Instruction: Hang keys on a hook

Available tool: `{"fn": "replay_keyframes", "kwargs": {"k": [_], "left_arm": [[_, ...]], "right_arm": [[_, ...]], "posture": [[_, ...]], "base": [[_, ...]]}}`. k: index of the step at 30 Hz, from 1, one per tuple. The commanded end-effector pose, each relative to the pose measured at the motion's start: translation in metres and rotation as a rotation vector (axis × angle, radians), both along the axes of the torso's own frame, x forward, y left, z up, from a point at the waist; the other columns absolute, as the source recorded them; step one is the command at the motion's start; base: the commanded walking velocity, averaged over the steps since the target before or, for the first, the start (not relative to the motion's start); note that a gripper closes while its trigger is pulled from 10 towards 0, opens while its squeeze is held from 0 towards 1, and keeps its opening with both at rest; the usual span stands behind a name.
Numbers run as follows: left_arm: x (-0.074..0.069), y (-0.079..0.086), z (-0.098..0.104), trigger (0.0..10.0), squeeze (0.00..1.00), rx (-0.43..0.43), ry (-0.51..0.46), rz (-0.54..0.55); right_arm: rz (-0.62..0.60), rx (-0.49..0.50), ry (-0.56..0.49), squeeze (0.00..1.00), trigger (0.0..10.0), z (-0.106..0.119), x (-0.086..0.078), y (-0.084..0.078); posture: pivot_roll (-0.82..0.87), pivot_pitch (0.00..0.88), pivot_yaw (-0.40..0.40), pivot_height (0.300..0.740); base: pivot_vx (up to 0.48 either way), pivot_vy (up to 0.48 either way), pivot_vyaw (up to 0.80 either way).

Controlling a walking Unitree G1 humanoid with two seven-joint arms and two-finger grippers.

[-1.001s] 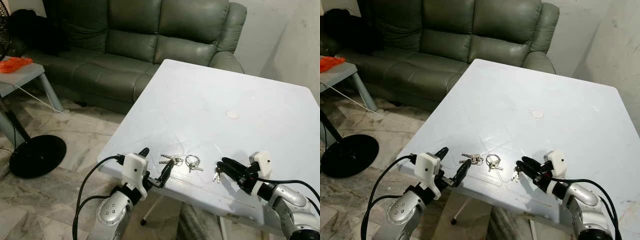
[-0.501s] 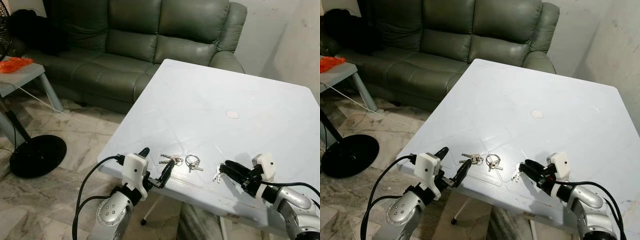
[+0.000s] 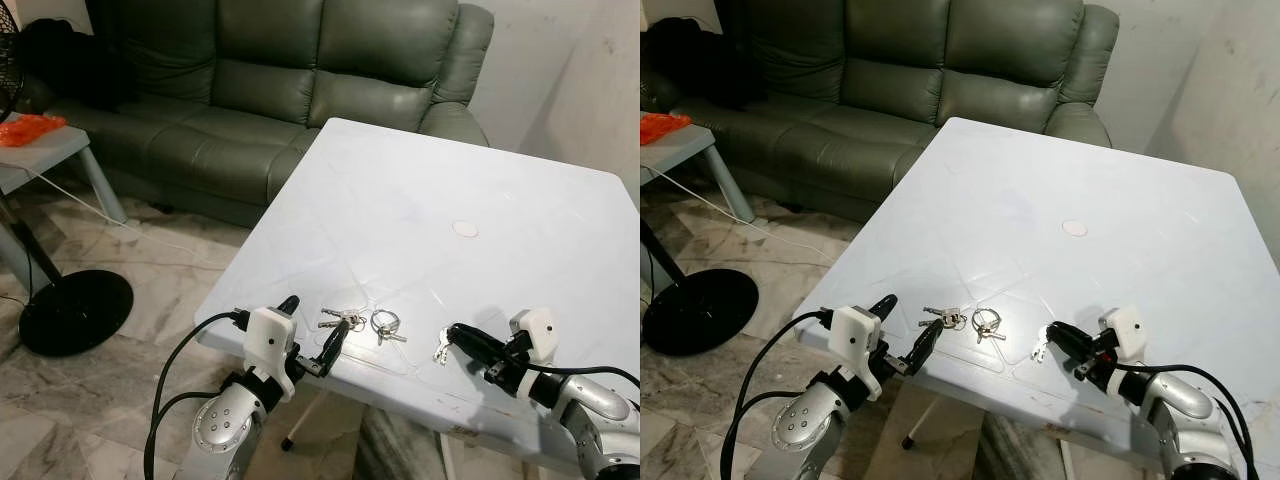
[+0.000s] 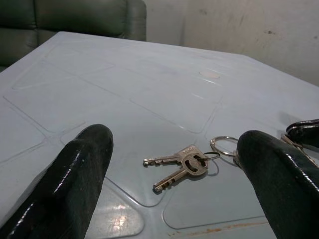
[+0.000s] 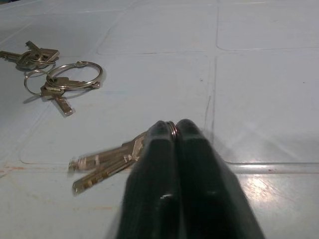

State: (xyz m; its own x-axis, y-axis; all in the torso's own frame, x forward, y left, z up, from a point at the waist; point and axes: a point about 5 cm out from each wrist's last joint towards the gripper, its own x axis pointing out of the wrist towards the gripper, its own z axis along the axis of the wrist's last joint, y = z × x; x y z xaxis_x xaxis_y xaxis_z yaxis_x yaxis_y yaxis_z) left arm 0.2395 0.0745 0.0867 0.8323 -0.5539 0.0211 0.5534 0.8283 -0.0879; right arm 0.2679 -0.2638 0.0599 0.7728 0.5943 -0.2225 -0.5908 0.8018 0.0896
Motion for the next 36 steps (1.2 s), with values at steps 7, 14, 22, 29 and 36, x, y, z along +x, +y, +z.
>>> {"fn": "replay_keyframes", "kwargs": {"k": [7,14,22,29,36], "left_arm": [[-0.001,-0.003,0.002,10.0,0.0,-0.001,-0.001,-0.016],[-0.001,-0.003,0.002,10.0,0.0,-0.002,-0.002,-0.016],[-0.001,-0.003,0.002,10.0,0.0,-0.003,-0.001,-0.018],[-0.001,-0.003,0.002,10.0,0.0,-0.005,-0.001,-0.021],[-0.001,-0.004,0.003,10.0,0.0,-0.003,-0.003,-0.024]], "right_arm": [[-0.026,-0.02,0.008,0.13,10.0,0.001,-0.001,-0.009],[-0.017,-0.018,0.005,0.0,10.0,0.002,-0.002,-0.011],[-0.043,0.045,-0.01,0.0,10.0,0.007,-0.002,-0.015],[-0.049,0.046,-0.018,0.0,10.0,0.008,-0.002,-0.017],[-0.043,0.028,-0.009,0.0,10.0,0.006,-0.004,-0.017]], "posture": [[-0.02,0.053,-0.072,0.74],[-0.02,0.052,-0.072,0.74],[-0.02,0.053,-0.07,0.74],[-0.02,0.054,-0.07,0.74],[-0.03,0.053,-0.069,0.74]], "base": [[0.0,0.0,0.0],[0.0,0.0,0.0],[0.0,0.0,0.0],[0.0,0.0,0.0],[0.0,0.0,0.0]]}}
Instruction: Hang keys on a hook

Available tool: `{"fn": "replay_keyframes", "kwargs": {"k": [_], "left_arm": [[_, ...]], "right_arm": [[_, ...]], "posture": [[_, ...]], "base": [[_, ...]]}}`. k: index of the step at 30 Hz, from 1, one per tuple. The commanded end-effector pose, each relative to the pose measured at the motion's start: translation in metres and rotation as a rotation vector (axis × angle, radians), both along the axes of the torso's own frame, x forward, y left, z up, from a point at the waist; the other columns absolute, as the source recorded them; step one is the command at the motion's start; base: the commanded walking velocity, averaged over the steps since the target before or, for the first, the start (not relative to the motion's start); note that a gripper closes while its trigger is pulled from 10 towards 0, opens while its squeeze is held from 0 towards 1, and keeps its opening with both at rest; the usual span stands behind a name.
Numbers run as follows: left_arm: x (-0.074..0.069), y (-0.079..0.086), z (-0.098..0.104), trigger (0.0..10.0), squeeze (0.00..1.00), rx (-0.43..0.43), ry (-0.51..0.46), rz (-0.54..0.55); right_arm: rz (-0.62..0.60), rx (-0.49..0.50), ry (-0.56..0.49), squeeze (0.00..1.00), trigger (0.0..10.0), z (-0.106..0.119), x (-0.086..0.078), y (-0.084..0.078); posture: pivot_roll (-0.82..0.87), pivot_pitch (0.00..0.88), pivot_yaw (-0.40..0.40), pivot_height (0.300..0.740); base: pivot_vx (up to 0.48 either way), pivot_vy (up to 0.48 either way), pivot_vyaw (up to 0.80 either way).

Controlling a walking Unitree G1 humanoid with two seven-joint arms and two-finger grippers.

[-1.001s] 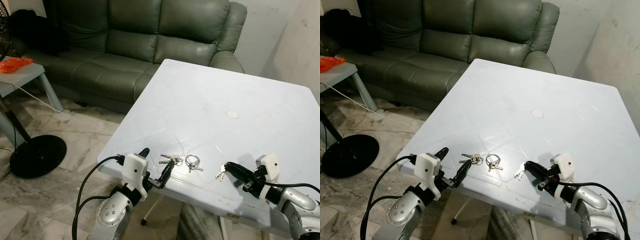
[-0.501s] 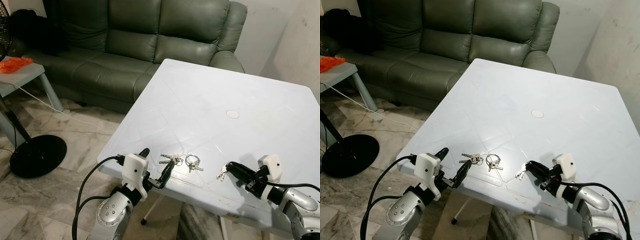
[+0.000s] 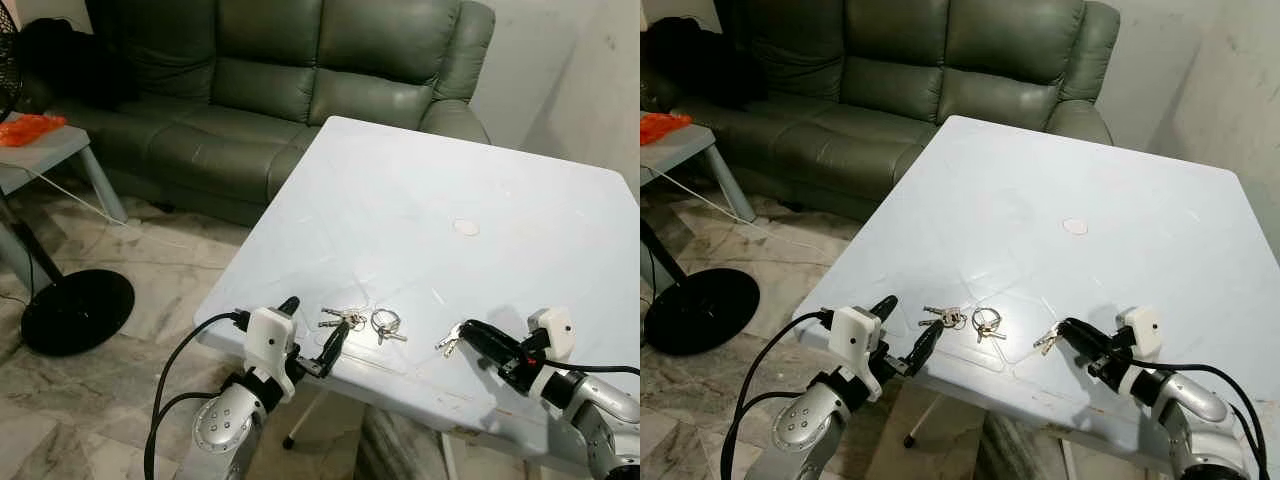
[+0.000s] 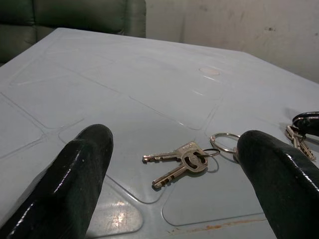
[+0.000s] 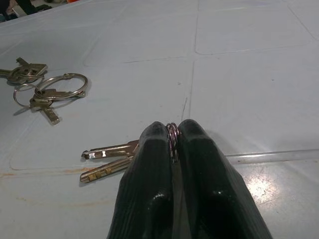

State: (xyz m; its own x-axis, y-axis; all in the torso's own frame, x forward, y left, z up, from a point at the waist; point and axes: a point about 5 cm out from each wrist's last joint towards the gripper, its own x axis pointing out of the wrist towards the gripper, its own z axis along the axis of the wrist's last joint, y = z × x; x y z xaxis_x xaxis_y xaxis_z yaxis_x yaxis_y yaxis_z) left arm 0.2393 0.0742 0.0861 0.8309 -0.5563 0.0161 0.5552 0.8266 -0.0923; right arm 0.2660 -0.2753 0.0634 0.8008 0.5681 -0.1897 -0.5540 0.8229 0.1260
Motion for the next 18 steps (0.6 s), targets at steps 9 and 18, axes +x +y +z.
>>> {"fn": "replay_keyframes", "kwargs": {"k": [9,18], "left_arm": [[-0.0006,-0.004,0.0038,10.0,0.0,-0.002,-0.01,-0.022],[-0.0009,-0.0042,0.0036,10.0,0.0,-0.004,-0.01,-0.024]], "right_arm": [[0.009,-0.025,0.012,0.0,10.0,0.0006,-0.0035,-0.0067],[-0.012,-0.061,0.017,0.0,10.0,-0.0004,-0.0021,-0.0081]], "posture": [[-0.03,0.054,-0.069,0.74],[-0.02,0.051,-0.07,0.74]], "base": [[0.0,0.0,0.0],[0.0,0.0,0.0]]}}
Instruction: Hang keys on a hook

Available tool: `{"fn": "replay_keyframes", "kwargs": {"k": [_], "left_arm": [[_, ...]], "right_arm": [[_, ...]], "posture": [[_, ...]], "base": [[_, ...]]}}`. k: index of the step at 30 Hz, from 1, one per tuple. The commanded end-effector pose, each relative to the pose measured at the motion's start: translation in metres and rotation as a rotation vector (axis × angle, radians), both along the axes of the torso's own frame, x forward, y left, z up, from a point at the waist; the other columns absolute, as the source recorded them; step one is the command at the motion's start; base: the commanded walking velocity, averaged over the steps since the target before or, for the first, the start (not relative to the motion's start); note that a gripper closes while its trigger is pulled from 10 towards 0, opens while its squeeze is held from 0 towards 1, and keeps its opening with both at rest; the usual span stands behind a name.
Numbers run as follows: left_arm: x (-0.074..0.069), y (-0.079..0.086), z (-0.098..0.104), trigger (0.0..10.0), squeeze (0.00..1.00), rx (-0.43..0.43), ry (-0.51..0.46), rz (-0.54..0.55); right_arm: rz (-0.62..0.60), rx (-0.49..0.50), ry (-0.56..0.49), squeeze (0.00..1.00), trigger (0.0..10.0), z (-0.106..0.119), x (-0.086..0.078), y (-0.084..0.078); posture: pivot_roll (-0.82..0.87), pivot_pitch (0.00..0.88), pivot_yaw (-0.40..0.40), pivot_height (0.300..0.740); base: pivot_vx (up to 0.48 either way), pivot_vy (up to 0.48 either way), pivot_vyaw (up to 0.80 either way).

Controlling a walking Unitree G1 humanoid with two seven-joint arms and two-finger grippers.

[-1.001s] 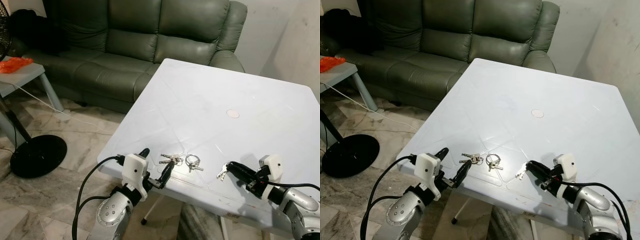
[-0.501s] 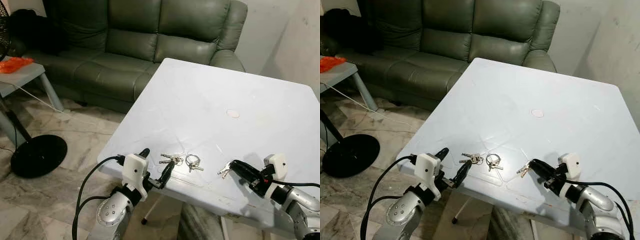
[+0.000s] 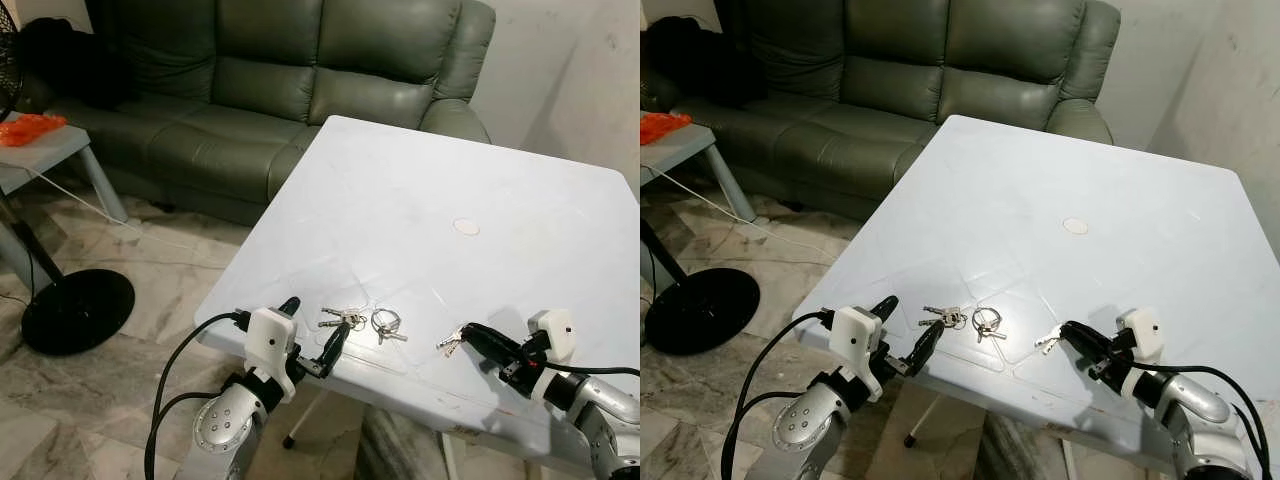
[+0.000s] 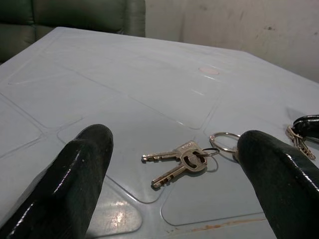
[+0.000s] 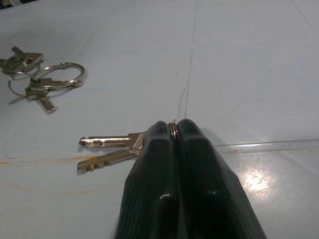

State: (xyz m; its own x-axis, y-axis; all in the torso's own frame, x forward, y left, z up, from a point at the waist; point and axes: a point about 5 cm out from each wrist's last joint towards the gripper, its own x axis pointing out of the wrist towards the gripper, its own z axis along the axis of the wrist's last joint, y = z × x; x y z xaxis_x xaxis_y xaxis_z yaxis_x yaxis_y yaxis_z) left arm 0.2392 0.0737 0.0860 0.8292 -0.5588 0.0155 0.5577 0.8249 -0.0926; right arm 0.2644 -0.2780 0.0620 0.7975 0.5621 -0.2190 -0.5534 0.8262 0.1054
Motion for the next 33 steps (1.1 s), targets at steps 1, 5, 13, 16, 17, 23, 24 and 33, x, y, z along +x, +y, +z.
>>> {"fn": "replay_keyframes", "kwargs": {"k": [1,5,13,16,17,23,24,33], "left_arm": [[-0.0007,-0.0037,0.0036,10.0,0.0,-0.004,-0.01,-0.022],[-0.0009,-0.004,0.0034,10.0,0.0,-0.005,-0.01,-0.024],[-0.0013,-0.0044,0.0031,10.0,0.0,-0.006,-0.01,-0.026],[-0.0012,-0.0044,0.0029,10.0,0.0,-0.007,-0.009,-0.027],[-0.0012,-0.0045,0.0029,10.0,0.0,-0.007,-0.009,-0.027],[-0.0011,-0.0044,0.0029,10.0,0.0,-0.009,-0.009,-0.028],[-0.0011,-0.0044,0.0029,10.0,0.0,-0.008,-0.009,-0.028],[-0.0008,-0.0037,0.003,10.0,0.0,-0.004,-0.012,-0.028]], "right_arm": [[-0.012,-0.027,0.005,0.0,10.0,0.0008,-0.0001,-0.0048],[-0.014,-0.019,0.0,0.71,10.0,0.0012,0.0002,-0.0049],[-0.027,-0.023,0.003,0.0,10.0,0.0015,0.001,-0.0076],[-0.03,-0.017,-0.01,0.0,10.0,0.0032,0.0014,-0.0083],[-0.03,-0.012,-0.013,0.0,10.0,0.0036,0.0015,-0.0084],[-0.049,0.039,-0.032,0.0,10.0,0.0079,0.003,-0.0107],[-0.053,0.043,-0.034,0.0,10.0,0.0084,0.0032,-0.0112],[-0.009,0.021,0.0,0.0,10.0,0.0044,-0.0018,-0.0111]], "posture": [[-0.02,0.049,-0.071,0.74],[-0.02,0.048,-0.071,0.74],[-0.02,0.046,-0.072,0.74],[-0.02,0.045,-0.072,0.74],[-0.02,0.044,-0.072,0.74],[-0.03,0.046,-0.07,0.74],[-0.03,0.046,-0.07,0.74],[-0.03,0.05,-0.067,0.74]], "base": [[0.0,0.0,0.0],[0.0,0.0,0.0],[0.0,0.0,0.0],[0.0,0.0,0.0],[0.0,0.0,0.0],[0.0,0.0,0.0],[0.0,0.0,0.0],[0.0,0.0,0.0]]}}
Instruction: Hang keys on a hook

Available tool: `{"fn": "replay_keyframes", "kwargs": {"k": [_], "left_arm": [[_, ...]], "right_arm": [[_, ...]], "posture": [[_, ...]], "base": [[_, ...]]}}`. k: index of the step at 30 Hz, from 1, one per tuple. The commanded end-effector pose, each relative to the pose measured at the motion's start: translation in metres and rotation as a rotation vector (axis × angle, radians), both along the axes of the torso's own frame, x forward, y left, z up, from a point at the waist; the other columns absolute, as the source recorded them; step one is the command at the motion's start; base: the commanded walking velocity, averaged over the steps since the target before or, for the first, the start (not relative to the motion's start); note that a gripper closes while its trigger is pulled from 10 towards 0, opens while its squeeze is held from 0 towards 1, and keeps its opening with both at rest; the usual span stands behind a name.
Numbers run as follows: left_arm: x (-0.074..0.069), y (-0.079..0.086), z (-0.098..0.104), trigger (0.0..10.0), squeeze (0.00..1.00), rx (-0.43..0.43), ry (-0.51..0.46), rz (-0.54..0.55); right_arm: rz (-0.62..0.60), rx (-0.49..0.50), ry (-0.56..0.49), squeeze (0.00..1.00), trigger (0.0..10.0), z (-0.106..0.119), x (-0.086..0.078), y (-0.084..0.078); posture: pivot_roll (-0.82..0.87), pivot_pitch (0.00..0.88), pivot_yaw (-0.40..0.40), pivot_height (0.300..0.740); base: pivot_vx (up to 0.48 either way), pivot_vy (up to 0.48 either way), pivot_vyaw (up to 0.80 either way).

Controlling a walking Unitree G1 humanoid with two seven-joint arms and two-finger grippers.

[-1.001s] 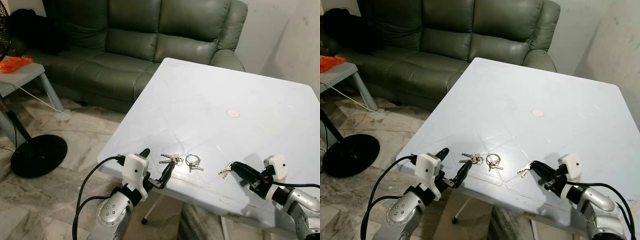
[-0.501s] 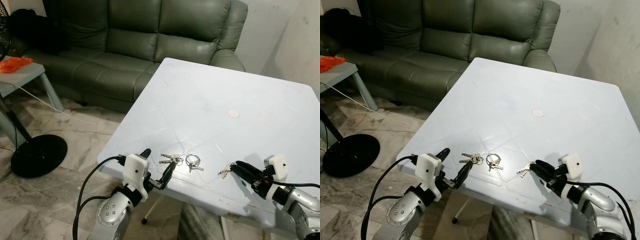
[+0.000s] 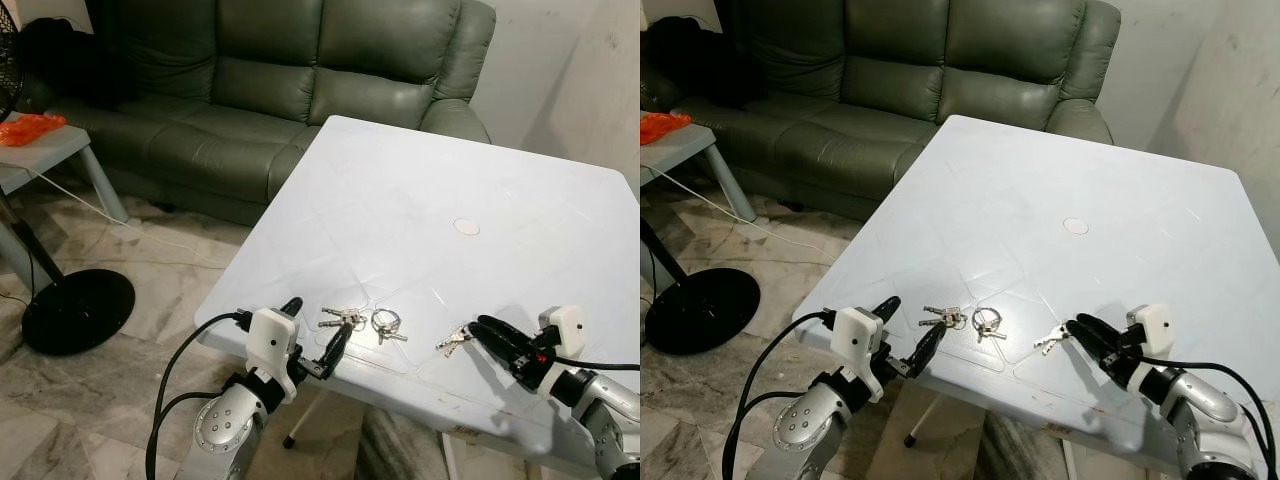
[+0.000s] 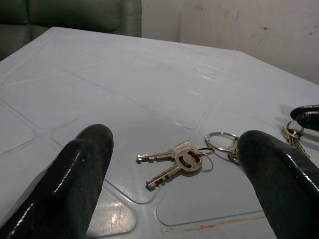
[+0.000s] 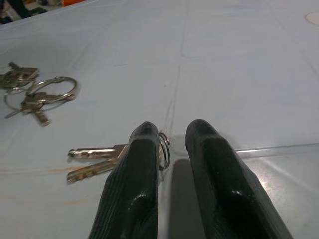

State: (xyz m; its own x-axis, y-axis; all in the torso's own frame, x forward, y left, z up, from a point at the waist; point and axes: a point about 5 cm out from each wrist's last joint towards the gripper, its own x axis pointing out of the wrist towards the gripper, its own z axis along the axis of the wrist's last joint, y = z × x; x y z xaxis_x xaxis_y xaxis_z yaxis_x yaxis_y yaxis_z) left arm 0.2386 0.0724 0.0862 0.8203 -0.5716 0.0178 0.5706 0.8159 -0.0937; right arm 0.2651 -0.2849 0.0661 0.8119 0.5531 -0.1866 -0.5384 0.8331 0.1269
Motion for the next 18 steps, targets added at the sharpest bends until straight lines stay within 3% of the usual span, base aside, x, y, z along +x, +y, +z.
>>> {"fn": "replay_keyframes", "kwargs": {"k": [1,14,16,17,18], "left_arm": [[-0.0003,-0.0023,0.0029,10.0,0.0,-0.001,-0.011,-0.012],[-0.0001,-0.0029,0.003,10.0,0.0,-0.002,-0.012,-0.013],[-0.0003,-0.003,0.0032,10.0,0.0,-0.003,-0.012,-0.012],[-0.0003,-0.003,0.0032,10.0,0.0,-0.003,-0.012,-0.012],[-0.0005,-0.003,0.0033,10.0,0.0,-0.003,-0.011,-0.01]], "right_arm": [[0.017,-0.018,0.02,0.0,10.0,-0.0003,-0.0032,-0.004],[0.034,-0.019,0.029,0.0,10.0,-0.003,-0.005,-0.0012],[0.028,-0.021,0.024,0.0,4.6,-0.0021,-0.004,-0.0016],[0.028,-0.021,0.024,0.0,4.6,-0.0021,-0.004,-0.0016],[0.029,-0.016,0.026,0.0,10.0,-0.002,-0.0038,-0.0012]], "posture": [[-0.03,0.05,-0.066,0.74],[-0.03,0.051,-0.068,0.74],[-0.02,0.053,-0.068,0.74],[-0.02,0.053,-0.068,0.74],[-0.02,0.052,-0.069,0.74]], "base": [[0.0,0.0,0.0],[0.0,0.0,0.0],[0.0,0.0,0.0],[0.0,0.0,0.0],[0.0,0.0,0.0]]}}
